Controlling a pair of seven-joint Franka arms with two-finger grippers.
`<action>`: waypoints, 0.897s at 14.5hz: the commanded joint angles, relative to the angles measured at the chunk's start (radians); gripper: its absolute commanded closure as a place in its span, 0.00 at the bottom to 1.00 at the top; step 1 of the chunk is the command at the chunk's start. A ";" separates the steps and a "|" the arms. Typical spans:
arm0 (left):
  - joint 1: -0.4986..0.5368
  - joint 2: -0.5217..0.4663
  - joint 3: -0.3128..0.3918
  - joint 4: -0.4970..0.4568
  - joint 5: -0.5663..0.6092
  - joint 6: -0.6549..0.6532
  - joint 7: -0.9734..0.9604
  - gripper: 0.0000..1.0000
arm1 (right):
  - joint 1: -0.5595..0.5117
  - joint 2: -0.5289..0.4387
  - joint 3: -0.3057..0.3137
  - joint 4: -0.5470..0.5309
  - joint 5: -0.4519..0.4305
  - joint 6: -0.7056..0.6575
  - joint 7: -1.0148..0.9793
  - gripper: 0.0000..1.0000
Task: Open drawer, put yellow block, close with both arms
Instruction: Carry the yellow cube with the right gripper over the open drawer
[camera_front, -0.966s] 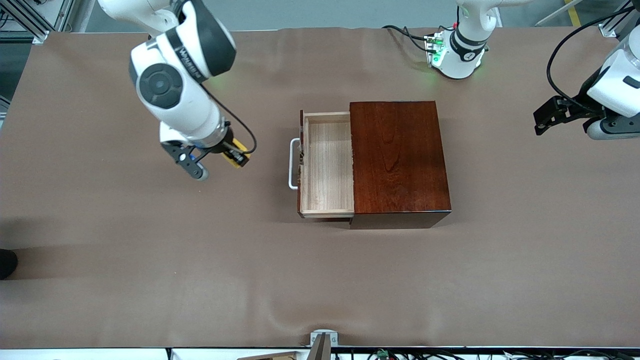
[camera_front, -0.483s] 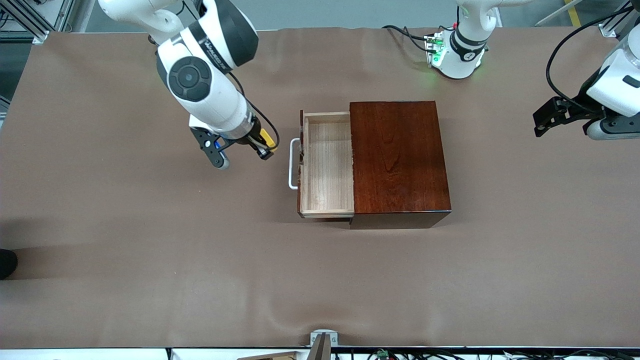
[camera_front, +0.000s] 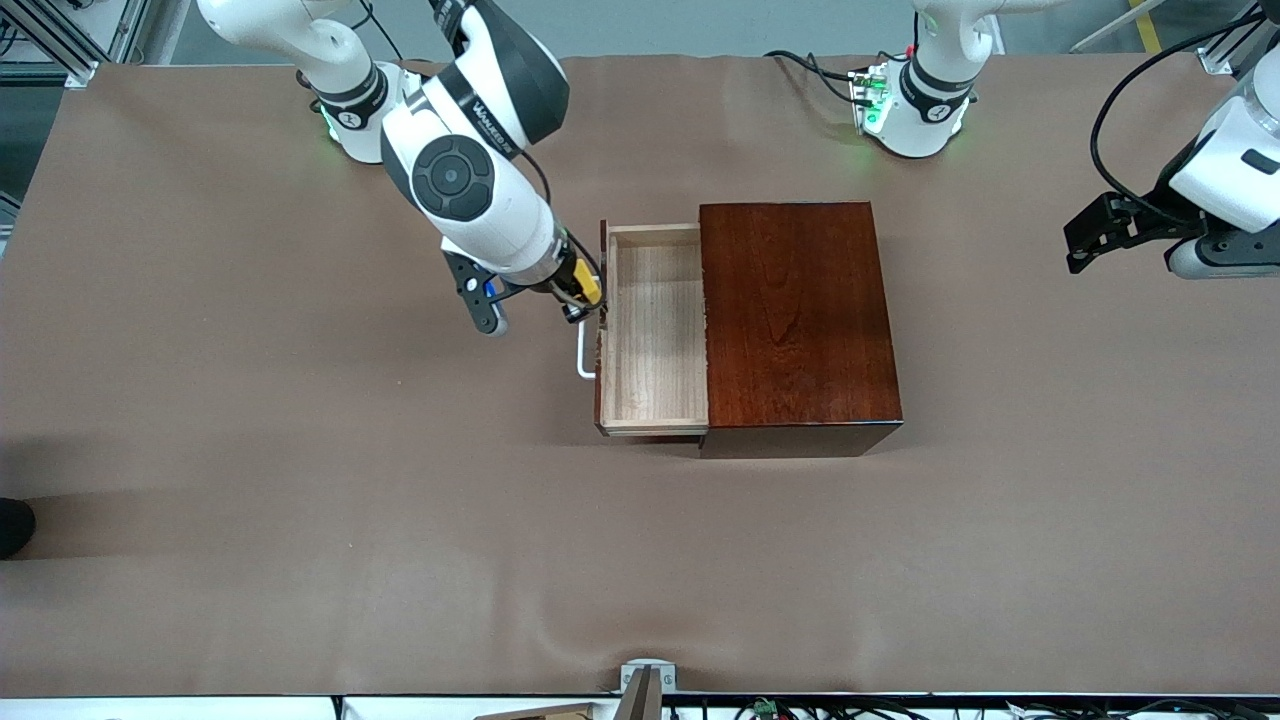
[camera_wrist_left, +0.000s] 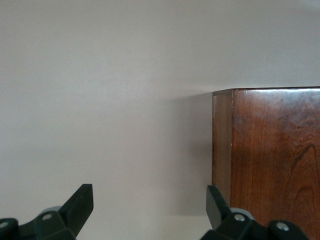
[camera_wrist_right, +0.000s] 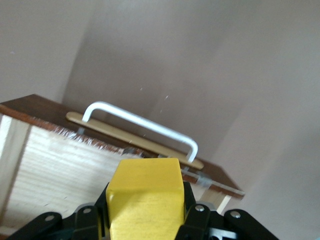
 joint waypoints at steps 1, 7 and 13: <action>0.008 -0.017 -0.002 -0.009 -0.030 -0.001 0.038 0.00 | 0.054 0.042 -0.014 0.029 0.023 0.022 0.071 1.00; 0.008 -0.017 -0.002 -0.017 -0.030 -0.001 0.049 0.00 | 0.098 0.099 -0.016 0.028 0.014 0.113 0.197 1.00; 0.008 -0.008 -0.002 -0.019 -0.030 0.001 0.047 0.00 | 0.105 0.140 -0.016 0.026 0.017 0.173 0.284 1.00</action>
